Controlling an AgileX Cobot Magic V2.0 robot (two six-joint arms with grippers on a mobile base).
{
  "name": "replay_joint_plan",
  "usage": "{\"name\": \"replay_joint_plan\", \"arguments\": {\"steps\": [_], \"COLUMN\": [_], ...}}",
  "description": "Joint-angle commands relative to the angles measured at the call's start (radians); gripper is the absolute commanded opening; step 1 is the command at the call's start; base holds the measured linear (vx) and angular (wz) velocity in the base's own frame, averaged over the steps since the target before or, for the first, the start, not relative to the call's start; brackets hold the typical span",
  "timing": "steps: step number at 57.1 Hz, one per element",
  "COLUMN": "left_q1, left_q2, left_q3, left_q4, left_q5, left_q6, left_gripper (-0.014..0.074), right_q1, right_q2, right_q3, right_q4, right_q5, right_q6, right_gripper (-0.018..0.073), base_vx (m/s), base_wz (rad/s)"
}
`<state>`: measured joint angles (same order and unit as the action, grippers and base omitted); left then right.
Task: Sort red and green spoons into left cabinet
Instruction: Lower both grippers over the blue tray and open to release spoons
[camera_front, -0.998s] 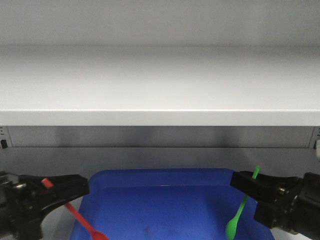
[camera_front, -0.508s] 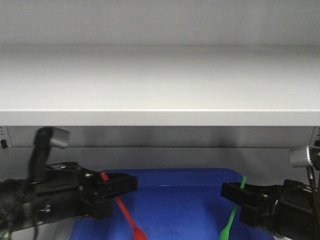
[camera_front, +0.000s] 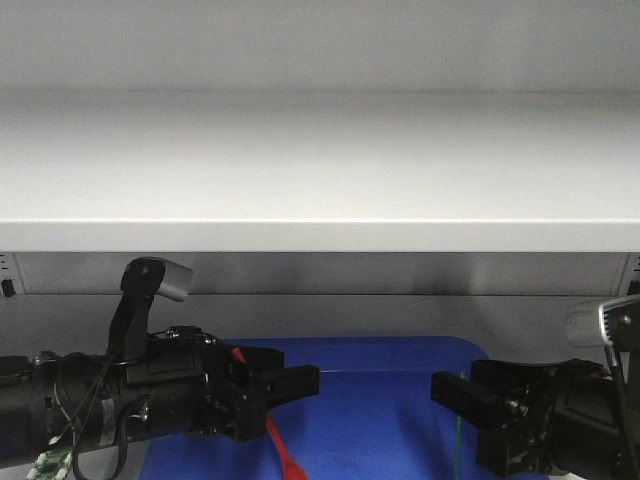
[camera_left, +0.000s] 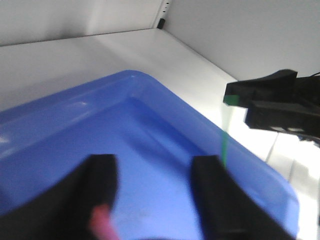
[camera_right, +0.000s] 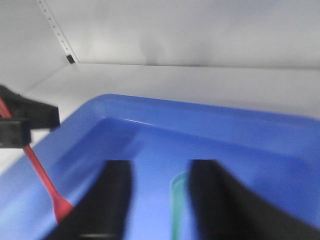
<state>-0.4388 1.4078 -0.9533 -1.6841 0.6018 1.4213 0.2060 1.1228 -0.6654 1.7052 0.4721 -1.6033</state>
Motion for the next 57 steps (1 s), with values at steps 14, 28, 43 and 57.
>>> {"name": "replay_joint_plan", "arguments": {"steps": [14, 28, 43, 57], "left_q1": [-0.009, -0.009, -0.009, -0.009], "left_q2": [-0.035, -0.048, -0.123, -0.225], "left_q3": [-0.038, -0.038, -0.035, 0.048], "left_q4": [0.199, 0.241, 0.244, 0.248], "left_q5": [-0.179, -0.238, -0.209, -0.188], "left_q6": [0.206, 0.206, 0.13, 0.082], "left_gripper": [0.0672, 0.0561, 0.0367, -0.001], "right_q1": [0.001, 0.001, 0.001, 0.001], "right_q2": [-0.033, -0.06, -0.071, -0.107], "right_q3": [-0.034, -0.034, -0.033, -0.033], "right_q4": [0.075, 0.075, 0.075, -0.047], "right_q5": [-0.002, -0.043, -0.04, -0.039], "right_q6": [-0.411, -0.417, -0.366, -0.143], "right_gripper": [0.0647, 0.0565, 0.0454, 0.0071], "base_vx": [0.0, 0.0, 0.0, 0.0], "base_wz": [0.0, 0.0, 0.0, 0.0]}}
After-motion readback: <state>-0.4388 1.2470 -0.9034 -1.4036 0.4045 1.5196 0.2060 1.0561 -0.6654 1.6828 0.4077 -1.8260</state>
